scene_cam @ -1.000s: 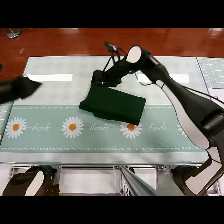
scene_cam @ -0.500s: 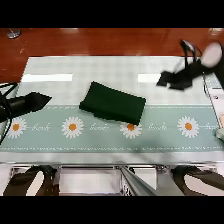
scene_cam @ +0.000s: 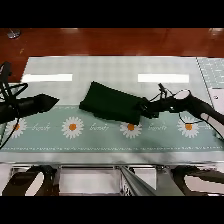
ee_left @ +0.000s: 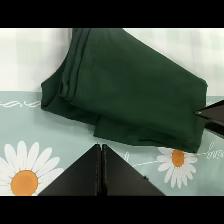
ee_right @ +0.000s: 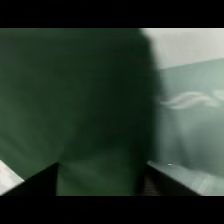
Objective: Fold the shirts.
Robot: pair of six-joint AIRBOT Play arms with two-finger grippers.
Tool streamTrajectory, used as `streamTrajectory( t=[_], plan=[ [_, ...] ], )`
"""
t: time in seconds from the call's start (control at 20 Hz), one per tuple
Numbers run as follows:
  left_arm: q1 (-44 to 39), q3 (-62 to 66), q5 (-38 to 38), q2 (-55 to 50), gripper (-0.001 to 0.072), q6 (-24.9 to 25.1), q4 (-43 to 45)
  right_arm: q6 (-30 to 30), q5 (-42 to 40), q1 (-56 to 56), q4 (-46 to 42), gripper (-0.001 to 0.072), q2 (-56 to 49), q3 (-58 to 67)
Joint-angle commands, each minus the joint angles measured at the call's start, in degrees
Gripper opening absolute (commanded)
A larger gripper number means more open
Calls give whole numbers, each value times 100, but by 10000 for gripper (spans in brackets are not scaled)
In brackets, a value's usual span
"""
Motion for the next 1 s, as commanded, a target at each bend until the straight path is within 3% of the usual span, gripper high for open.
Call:
streamTrajectory(
  t=[0.0, 0.05, 0.15, 0.3, 0.4, 0.55, 0.8, 0.95],
  plan=[
    [-87, -2, 144, -15, 25, -2, -2, -433, 166, 481, 581, 204, -654, 647],
    [-98, -2, 138, -13, 25, -2, -9, -588, 321, 533, 586, 24, -743, 979],
    [-103, -2, 138, -15, 25, -2, -15, -752, 922, 531, 389, 20, -761, 2011],
    [-105, -2, 140, -46, 26, -2, -20, 17, 1805, 529, -586, 19, -723, 4186],
    [-103, -2, 138, -76, 26, -2, -131, 221, 2227, 496, -973, 19, -723, 5580],
    [-103, 0, 138, -83, 26, 0, -170, 1073, 2848, 229, -2363, 19, -721, 7104],
    [-103, 0, 140, -85, 26, 0, -168, 1545, 3652, -968, -2581, 19, -321, 7311],
    [-103, 0, 140, -85, 26, 0, -170, 2208, 3958, -1757, -3294, 18, 289, 6773]
  ],
)
